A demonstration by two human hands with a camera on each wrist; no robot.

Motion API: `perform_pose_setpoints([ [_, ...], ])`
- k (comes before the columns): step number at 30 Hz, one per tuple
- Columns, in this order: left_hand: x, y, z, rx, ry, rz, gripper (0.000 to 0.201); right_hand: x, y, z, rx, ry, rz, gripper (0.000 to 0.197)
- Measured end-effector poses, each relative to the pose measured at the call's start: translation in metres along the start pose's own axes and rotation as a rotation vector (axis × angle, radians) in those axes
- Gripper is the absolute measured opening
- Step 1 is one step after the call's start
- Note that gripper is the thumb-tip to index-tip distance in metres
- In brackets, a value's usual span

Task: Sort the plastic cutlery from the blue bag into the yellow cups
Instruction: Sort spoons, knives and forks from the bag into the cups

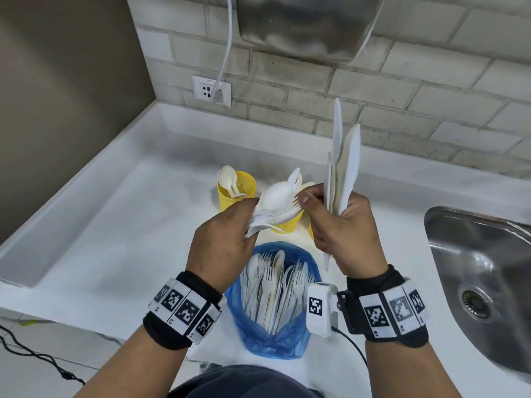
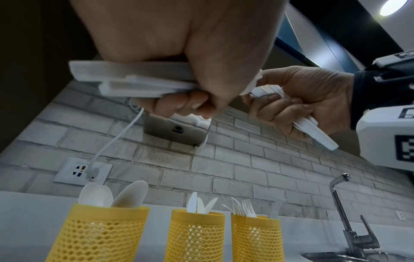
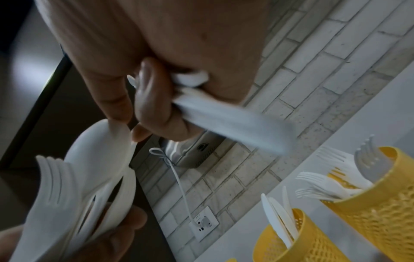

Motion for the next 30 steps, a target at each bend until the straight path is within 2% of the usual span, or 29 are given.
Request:
perform_pose_setpoints([
  [5, -0.008, 0.0, -0.002, -0.012, -0.038, 0.066, 0.043, -0.008, 0.002, 0.0, -0.038, -0.071, -0.231, 0.021],
  [10, -0.008, 0.001, -0.006, -0.048, 0.004, 0.02, 0.036, -0.006, 0.006, 0.0, -0.088, -0.12, -0.347, 0.021],
  [16, -0.01, 0.003, -0.011, -0.115, -0.013, -0.031, 0.034, -0.001, 0.001, -0.005, 0.013, -0.087, -0.204, 0.02],
  [18, -0.01, 0.0, -0.012, -0.11, -0.007, -0.046, 0.034, -0.005, 0.005, -0.007, -0.022, -0.091, -0.196, 0.022],
  [22, -0.007, -0.004, -0.015, -0.125, 0.004, -0.067, 0.036, -0.017, 0.022, -0.02, -0.182, -0.124, -0.183, 0.024],
  [25, -0.009, -0.001, -0.017, -0.162, -0.031, -0.226, 0.027, -0.014, 0.029, -0.027, -0.273, -0.049, -0.057, 0.038],
  [26, -0.01, 0.001, -0.019, -0.181, -0.054, -0.3, 0.021, -0.01, 0.03, -0.027, -0.29, 0.004, 0.004, 0.037],
  [30, -0.007, 0.007, -0.024, -0.283, -0.185, -0.603, 0.012, -0.002, 0.026, -0.028, -0.294, 0.109, 0.143, 0.016],
])
Point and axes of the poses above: each hand's wrist, its own z-axis towards the middle knuckle, its own y-axis out of the palm, x = y × z, the point moved 7 cm from there along z, towards the middle knuckle, and after that the axes turned 3 degrees about y, right-handed, at the moved point
